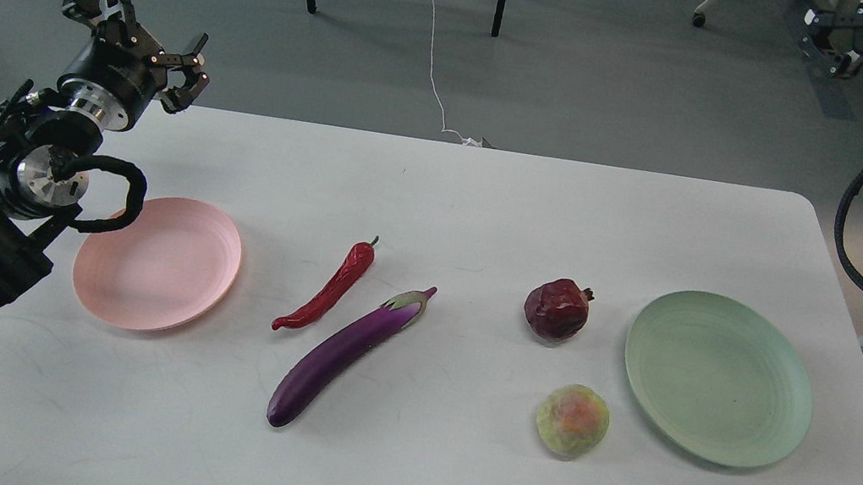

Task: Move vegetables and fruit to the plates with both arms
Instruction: 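Move the right gripper forward over the dark red pomegranate, then lower the right gripper and grasp the dark red pomegranate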

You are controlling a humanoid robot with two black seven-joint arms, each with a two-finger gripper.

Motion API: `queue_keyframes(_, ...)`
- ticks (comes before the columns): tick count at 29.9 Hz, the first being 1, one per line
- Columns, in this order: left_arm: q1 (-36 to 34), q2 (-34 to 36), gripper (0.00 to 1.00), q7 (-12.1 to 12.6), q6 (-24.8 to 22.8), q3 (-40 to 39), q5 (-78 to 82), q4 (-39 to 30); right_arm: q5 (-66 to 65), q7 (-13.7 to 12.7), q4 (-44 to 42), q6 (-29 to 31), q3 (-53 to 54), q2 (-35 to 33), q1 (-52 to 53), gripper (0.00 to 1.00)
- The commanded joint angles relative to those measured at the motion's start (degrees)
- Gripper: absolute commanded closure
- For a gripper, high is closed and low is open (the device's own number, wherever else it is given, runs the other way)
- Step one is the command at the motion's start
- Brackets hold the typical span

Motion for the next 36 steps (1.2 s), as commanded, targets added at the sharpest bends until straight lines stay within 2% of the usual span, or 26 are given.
queue_keyframes(1,0.25,-0.39,0.02,-0.02,0.00,-0.10,0.00,-0.13,-7.45,0.01,2.09,-0.01,-10.49,5.57,6.65,0.01)
queue_keyframes(10,-0.45,0.23,0.02,-0.02,0.00,-0.46,0.00,-0.13,-32.07,0.45,9.47,-0.01,-30.08,14.37,14.66,0.02)
queue_keyframes(15,-0.54,0.84,0.02,-0.19,0.09,-0.54,-0.09,-0.13,-39.90,0.45,17.12,-0.01,-42.57,17.18,17.03,0.03)
queue_keyframes(18,-0.72,0.49,0.02,-0.80,0.26,-0.54,-0.09,-0.22,-44.47,0.45,18.45,-0.01,-49.16,19.29,17.12,0.03)
queue_keyframes(22,-1.07,0.49,0.02,-2.30,0.18,-0.37,-0.09,-0.74,-45.89,0.45,19.76,-0.01,-53.22,19.74,17.56,0.03)
queue_keyframes(26,-1.42,0.75,0.02,-2.30,0.09,-0.37,-0.09,-0.83,-51.06,0.54,23.80,-0.01,-57.79,19.30,18.79,0.04)
queue_keyframes(36,-1.34,0.49,0.02,-2.39,0.09,-0.28,0.00,-0.83,-52.04,0.54,23.72,-0.06,-59.03,18.95,16.95,0.07)
